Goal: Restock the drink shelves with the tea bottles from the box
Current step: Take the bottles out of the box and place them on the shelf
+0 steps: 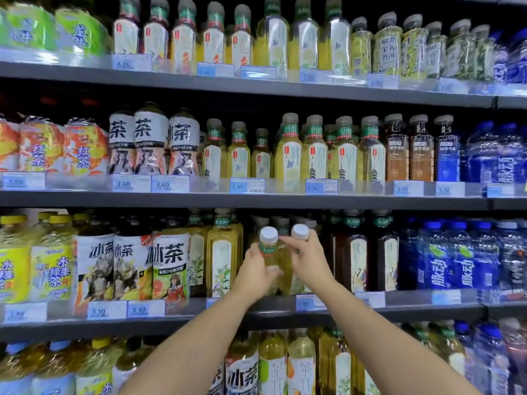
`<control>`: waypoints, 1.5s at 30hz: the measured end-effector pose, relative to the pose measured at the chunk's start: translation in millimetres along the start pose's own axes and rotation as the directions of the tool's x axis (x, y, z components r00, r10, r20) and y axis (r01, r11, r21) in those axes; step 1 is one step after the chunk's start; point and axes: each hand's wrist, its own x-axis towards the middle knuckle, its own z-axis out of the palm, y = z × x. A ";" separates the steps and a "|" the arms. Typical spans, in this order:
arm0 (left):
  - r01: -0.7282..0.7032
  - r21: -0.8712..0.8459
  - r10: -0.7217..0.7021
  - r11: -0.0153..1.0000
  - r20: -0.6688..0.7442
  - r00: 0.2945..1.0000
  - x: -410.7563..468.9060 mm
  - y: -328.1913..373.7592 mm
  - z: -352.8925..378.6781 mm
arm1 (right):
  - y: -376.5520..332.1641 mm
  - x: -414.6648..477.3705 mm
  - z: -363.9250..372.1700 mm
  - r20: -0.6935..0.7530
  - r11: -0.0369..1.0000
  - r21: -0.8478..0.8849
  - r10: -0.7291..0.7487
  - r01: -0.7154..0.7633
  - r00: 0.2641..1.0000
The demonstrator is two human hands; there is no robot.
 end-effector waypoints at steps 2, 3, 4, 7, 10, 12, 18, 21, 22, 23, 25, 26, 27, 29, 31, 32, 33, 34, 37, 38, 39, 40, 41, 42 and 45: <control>0.061 0.011 -0.061 0.998 -0.001 0.998 10.8 -11.7 6.2 | 9.8 8.1 13.6 0.015 0.999 -0.021 0.029 -0.029 0.999; 0.086 0.013 -0.086 0.996 -0.001 0.996 17.2 -17.0 8.3 | 13.2 13.9 18.6 0.004 0.999 -0.033 0.034 -0.034 0.999; 0.101 0.017 -0.101 0.995 0.004 0.995 23.5 -20.3 9.3 | 16.9 21.0 23.1 -0.003 0.998 -0.056 0.035 -0.035 0.999; 0.110 0.082 -0.114 0.990 0.037 0.993 39.1 -24.6 11.4 | 27.7 38.2 29.9 0.071 0.962 -0.266 0.076 -0.055 0.995; 0.135 0.160 -0.144 0.978 0.045 0.989 43.2 -21.0 14.5 | 41.9 34.3 43.5 0.177 0.829 -0.558 0.078 0.035 0.981; 0.165 0.190 -0.174 0.968 0.028 0.984 42.0 -19.0 19.6 | 51.2 26.8 53.9 0.182 0.776 -0.625 0.043 0.082 0.982; 0.185 0.317 -0.211 0.930 0.048 0.976 31.4 -13.7 25.4 | 55.8 8.7 58.2 0.133 0.736 -0.677 0.113 0.007 0.985; 0.141 0.444 -0.188 0.885 0.063 0.980 29.8 -12.2 22.1 | 62.5 5.9 61.0 0.192 0.769 -0.639 0.186 -0.021 0.964; 0.133 0.479 -0.191 0.867 0.072 0.979 29.7 -12.7 21.8 | 64.4 7.9 61.8 0.218 0.766 -0.643 0.168 0.012 0.961; 0.131 0.501 -0.194 0.855 0.075 0.978 29.1 -13.1 21.6 | 65.6 10.0 62.5 0.248 0.740 -0.671 0.161 0.049 0.955; 0.129 0.530 -0.194 0.838 0.069 0.979 28.2 -13.4 21.8 | 60.5 9.5 59.4 0.238 0.746 -0.665 0.170 0.032 0.956; 0.124 0.542 -0.191 0.831 0.069 0.979 27.7 -13.7 21.8 | 54.5 7.5 55.8 0.196 0.784 -0.621 0.179 -0.020 0.964; 0.116 0.551 -0.184 0.826 0.068 0.981 27.8 -14.3 22.2 | 48.7 4.5 50.9 0.126 0.817 -0.571 0.177 -0.075 0.976; 0.105 0.565 -0.174 0.818 0.071 0.982 29.0 -15.7 23.5 | 39.4 -2.2 42.3 -0.046 0.827 -0.538 0.162 -0.161 0.986; 0.105 0.571 -0.176 0.814 0.070 0.982 31.2 -16.8 24.5 | 37.5 -3.3 39.8 -0.111 0.816 -0.529 0.206 -0.233 0.972; 0.108 0.570 -0.179 0.815 0.071 0.981 32.5 -17.1 25.0 | 38.4 -2.4 39.2 -0.087 0.809 -0.510 0.287 -0.290 0.954; 0.106 0.569 -0.180 0.815 0.074 0.981 33.6 -17.0 25.7 | 41.3 -0.8 39.4 -0.047 0.799 -0.495 0.369 -0.342 0.928; 0.102 0.571 -0.178 0.815 0.079 0.981 34.4 -16.8 26.3 | 43.9 1.5 38.9 -0.013 0.788 -0.485 0.428 -0.380 0.904; 0.078 0.577 -0.158 0.813 0.090 0.983 34.9 -17.1 27.3 | 52.2 7.3 40.3 0.019 0.794 -0.471 0.446 -0.385 0.895; 0.071 0.577 -0.151 0.814 0.092 0.984 34.4 -17.2 27.4 | 53.3 8.5 41.2 0.027 0.800 -0.470 0.434 -0.371 0.901; 0.068 0.575 -0.146 0.815 0.090 0.985 34.2 -17.3 27.7 | 53.8 9.1 42.5 0.038 0.805 -0.476 0.420 -0.353 0.907; 0.070 0.571 -0.143 0.818 0.085 0.986 33.6 -17.1 28.0 | 53.3 8.5 43.0 0.047 0.808 -0.483 0.409 -0.338 0.911; 0.074 0.564 -0.143 0.823 0.080 0.986 32.5 -16.7 28.1 | 53.2 7.7 43.2 0.053 0.808 -0.488 0.404 -0.329 0.913; 0.077 0.556 -0.144 0.828 0.077 0.987 30.7 -15.6 28.0 | 52.8 6.1 42.2 0.055 0.809 -0.491 0.398 -0.323 0.916; 0.071 0.542 -0.139 0.837 0.087 0.986 20.3 -9.6 24.9 | 50.6 -2.5 36.2 0.083 0.816 -0.495 0.385 -0.297 0.919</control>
